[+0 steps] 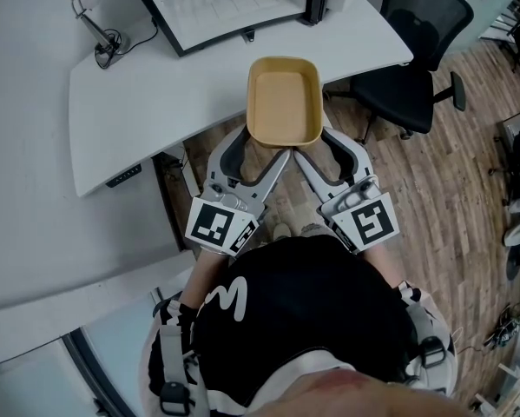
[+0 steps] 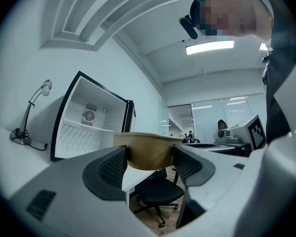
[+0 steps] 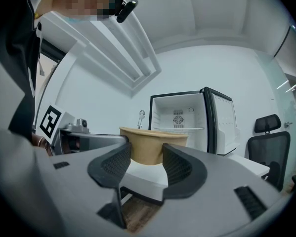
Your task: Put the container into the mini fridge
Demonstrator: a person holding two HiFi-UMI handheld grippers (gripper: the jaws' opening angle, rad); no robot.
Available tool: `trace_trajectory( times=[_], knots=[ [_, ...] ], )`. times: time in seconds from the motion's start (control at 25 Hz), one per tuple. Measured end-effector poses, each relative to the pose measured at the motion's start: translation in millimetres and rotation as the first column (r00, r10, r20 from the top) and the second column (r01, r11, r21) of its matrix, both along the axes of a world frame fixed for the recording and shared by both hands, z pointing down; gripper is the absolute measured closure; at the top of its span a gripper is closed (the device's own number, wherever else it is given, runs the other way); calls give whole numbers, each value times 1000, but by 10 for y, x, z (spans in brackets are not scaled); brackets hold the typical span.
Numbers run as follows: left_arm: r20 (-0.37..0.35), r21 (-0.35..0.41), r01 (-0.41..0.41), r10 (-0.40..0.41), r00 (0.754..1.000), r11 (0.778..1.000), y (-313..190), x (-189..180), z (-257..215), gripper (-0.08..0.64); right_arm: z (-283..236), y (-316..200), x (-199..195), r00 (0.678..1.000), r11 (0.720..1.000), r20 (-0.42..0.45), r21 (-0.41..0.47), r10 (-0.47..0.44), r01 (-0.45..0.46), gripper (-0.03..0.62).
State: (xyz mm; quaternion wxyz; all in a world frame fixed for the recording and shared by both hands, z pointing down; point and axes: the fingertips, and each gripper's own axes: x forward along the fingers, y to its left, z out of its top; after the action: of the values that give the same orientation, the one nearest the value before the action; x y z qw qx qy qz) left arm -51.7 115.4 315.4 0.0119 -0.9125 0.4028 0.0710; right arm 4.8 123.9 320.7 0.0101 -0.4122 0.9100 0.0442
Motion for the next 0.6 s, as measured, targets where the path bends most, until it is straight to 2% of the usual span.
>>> trace_trajectory(
  times=[0.28, 0.48, 0.6],
  knots=[
    [-1, -6, 6, -6, 1000, 1000, -74, -35, 23, 264, 22, -77, -33, 1000, 1000, 0, -5, -5, 5, 388],
    [-2, -6, 9, -9, 1000, 1000, -108, -22, 21, 264, 69, -113, -10, 1000, 998, -11, -59, 7, -7, 388],
    [-8, -5, 10, -10, 1000, 1000, -114, -34, 15, 264, 22, -121, -31, 1000, 999, 0, -44, 4, -4, 388]
  ],
)
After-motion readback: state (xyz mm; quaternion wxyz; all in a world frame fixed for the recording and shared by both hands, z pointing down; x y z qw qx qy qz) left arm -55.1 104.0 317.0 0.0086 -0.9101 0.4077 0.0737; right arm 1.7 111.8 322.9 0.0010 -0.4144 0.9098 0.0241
